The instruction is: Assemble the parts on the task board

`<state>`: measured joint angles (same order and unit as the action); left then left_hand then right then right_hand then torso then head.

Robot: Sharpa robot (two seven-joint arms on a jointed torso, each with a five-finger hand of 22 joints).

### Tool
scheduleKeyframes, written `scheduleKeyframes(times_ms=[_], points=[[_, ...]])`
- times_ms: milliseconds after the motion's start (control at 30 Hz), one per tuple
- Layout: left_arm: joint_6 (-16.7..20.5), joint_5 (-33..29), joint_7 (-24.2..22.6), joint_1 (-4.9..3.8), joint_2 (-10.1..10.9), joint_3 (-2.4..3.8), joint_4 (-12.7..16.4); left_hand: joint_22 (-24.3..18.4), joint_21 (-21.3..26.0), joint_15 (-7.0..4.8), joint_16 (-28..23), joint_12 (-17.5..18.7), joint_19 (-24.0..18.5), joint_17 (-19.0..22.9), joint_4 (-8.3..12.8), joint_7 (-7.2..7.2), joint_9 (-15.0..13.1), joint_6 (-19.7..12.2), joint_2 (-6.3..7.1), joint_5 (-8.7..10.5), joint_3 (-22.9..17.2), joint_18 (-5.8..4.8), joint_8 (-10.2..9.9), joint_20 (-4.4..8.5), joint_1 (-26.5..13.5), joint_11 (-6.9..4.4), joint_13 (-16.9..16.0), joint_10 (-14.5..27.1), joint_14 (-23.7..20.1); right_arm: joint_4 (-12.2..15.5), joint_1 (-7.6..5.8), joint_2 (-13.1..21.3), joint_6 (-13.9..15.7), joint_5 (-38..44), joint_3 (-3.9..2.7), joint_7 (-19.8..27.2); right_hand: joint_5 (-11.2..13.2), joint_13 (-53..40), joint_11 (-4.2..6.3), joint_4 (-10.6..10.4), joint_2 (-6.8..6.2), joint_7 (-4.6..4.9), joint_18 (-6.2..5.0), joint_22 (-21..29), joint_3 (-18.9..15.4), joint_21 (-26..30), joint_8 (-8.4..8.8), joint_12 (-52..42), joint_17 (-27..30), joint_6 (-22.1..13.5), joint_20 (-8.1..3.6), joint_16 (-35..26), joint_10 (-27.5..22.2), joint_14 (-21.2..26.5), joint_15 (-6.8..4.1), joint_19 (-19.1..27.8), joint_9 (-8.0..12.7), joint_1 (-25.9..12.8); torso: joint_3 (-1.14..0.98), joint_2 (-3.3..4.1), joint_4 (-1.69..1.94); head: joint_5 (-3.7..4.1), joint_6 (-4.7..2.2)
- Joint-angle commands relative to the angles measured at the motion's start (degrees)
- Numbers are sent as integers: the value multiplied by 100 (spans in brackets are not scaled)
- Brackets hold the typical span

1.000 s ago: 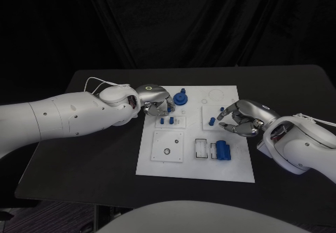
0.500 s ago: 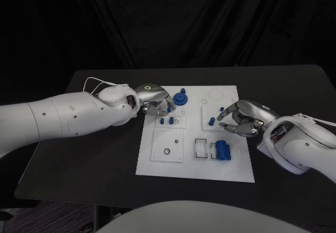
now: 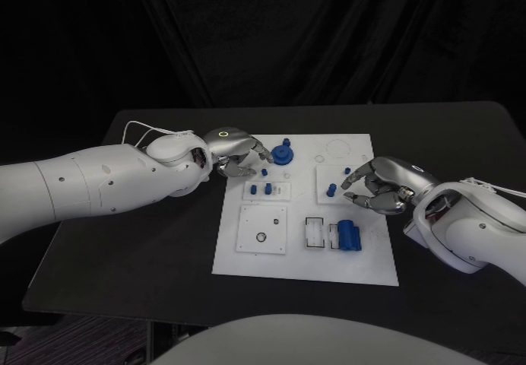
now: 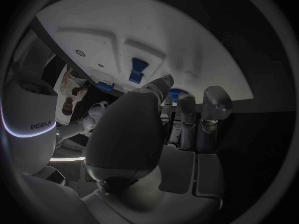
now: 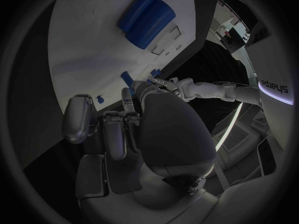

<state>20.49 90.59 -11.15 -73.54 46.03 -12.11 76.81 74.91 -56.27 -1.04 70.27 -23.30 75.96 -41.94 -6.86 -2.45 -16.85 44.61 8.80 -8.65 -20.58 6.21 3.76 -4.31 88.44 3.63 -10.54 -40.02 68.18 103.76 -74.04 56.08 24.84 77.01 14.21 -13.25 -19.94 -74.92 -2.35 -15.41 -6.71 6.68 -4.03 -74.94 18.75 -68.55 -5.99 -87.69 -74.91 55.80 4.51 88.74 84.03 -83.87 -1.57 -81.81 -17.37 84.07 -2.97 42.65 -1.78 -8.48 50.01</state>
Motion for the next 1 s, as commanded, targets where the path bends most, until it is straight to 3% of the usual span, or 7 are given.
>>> scheduleKeyframes(times_ms=[33, 233, 533, 633, 667, 800, 1000], points=[[433, 18, 17, 10, 84, 3, -8, 5, 417, -6, -175, -87, -181, 267, 64, -25, 36, -39, 37, 67, -28, 95, 24, 2, 103, -7, -11, 124, -201, 42, 7, 33, 15, 8, -3, -47, -12, -1229, 37, 12, -24, 1, -71, -874, 26, 7, -13, 16, -1324, 16, -26, -19, 328, -557, -37, 19, 9, -21, 2, 0, 1, 3, -1], [1104, -15, -115, 10, 402, 3, 88, -1506, 3384, 36, -972, -527, -1185, 1270, -69, -127, 176, -49, 99, 330, 129, 438, 34, -27, 92, -51, -62, 649, -1160, 104, -6, 135, 145, 8, -4, 2, -11, -1220, 38, 16, -32, 1, -70, -875, 27, 2, -8, 24, -1321, 8, -27, -21, 320, -556, -38, 16, 12, -18, 5, -1, 7, 48, -1], [1610, -2227, -1278, 9, 840, 2, 170, -3562, 5297, 512, -2690, -1143, -2562, 1974, -451, -222, 338, -289, 190, 310, 220, 334, 25, -489, 379, 37, -57, 1814, -2824, 179, -376, 332, 575, 61, -4, 147, -303, -503, -16, 324, -308, 57, -201, -679, 263, 733, 50, 748, -949, -25, 2, -333, -429, -406, 3, 352, 63, 262, 3, 1, -7, -13, -1], [1402, -3203, -1872, 9, 907, 2, 171, -4677, 5256, 434, -3166, -1513, -4538, 2167, -962, 91, 357, -153, -78, -407, 894, 307, 68, -410, 241, 30, -46, 2567, -4687, 170, -544, 345, 668, 111, -4, 133, -316, 77, -61, 380, -388, 103, -249, -607, 400, 1015, 89, 1410, -819, -81, 28, -448, -1175, -337, 43, 487, 88, 328, 9, -6, -4, 20, -14], [1239, -3687, -2121, 9, 933, 2, 185, -4285, 4705, 471, -3233, -1746, -3900, 2310, -952, 159, 381, -111, -177, -409, 1017, 279, 55, -437, 144, 40, -30, 2688, -5093, 140, -624, 338, 698, 143, -4, 122, -313, 362, -75, 382, -407, 116, -260, -590, 439, 1091, 94, 1735, -784, -85, 42, -479, -1551, -316, 59, 527, 92, 328, 10, -7, -4, 29, -36], [418, -5397, -2846, 9, 972, 2, 250, -4526, 5260, 394, -3530, -1996, -5193, 2912, -985, 303, 476, -122, -512, -784, 1395, 258, 2, -404, -366, 29, 217, 2982, -5756, -49, -799, 281, 725, 322, -4, 59, -386, 1875, -137, 402, -476, 155, -304, -535, 628, 1364, 104, 3464, -684, -92, 91, -569, -3480, -240, 116, 682, 102, 336, 14, -12, 9, 110, -127], [-882, -7699, -3483, 9, 996, 1, 551, -5650, 5344, 686, -4464, -1793, -6390, 3750, -983, 821, 845, -747, -1167, -1083, 2351, 364, -30, -745, -1354, 248, 696, 2928, -6043, -416, -894, 130, 515, 1076, -3, -112, -380, 2453, -172, 480, -523, 174, -310, -555, 769, 1386, 69, 3990, -673, -32, 127, -571, -3755, -219, 144, 708, 84, 324, 28, -15, 37, 296, -303]])
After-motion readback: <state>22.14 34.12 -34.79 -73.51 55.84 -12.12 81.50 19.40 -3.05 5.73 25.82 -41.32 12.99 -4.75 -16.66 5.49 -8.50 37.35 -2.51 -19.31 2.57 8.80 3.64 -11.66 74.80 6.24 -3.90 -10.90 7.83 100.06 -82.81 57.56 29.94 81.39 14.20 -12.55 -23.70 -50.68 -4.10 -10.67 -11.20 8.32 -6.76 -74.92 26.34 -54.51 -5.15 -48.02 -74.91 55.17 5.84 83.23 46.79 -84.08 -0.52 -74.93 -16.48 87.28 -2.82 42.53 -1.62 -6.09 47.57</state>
